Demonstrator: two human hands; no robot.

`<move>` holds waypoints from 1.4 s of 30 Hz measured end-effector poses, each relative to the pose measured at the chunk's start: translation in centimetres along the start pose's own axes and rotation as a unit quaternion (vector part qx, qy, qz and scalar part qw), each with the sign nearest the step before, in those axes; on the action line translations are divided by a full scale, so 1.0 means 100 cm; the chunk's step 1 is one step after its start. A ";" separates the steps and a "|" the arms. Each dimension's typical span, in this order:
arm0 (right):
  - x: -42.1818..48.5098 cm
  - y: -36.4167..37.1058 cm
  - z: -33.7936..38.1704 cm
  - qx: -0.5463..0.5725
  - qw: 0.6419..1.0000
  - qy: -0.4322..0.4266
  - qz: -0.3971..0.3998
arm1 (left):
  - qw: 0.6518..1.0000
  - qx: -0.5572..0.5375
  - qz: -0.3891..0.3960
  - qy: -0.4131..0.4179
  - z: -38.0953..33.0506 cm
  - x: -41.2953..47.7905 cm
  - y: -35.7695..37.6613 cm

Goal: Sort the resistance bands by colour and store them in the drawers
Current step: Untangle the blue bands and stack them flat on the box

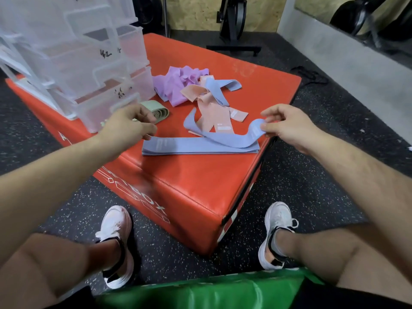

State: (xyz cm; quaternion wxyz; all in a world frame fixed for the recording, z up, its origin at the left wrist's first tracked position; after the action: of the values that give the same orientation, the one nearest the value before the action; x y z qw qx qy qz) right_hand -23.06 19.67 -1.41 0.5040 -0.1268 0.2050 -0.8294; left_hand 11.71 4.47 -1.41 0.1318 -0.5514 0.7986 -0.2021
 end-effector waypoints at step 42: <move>0.003 0.004 0.006 -0.137 0.990 0.010 -0.016 | 0.972 0.229 -0.021 0.040 -0.042 0.021 0.013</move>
State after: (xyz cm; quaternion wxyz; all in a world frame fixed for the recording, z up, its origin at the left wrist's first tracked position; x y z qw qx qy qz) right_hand -22.66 19.11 -1.03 0.4669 -0.1893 0.3196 -0.8025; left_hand 8.09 3.65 1.72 0.2183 -0.5151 0.7237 -0.4042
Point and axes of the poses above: each hand's wrist, its own x-axis towards the middle knuckle, its own y-axis out of the palm, z = x × y, the point moved 5 cm from there along x, towards the middle knuckle, and after that the axes turned 3 degrees about -y, right-handed, at the moved point
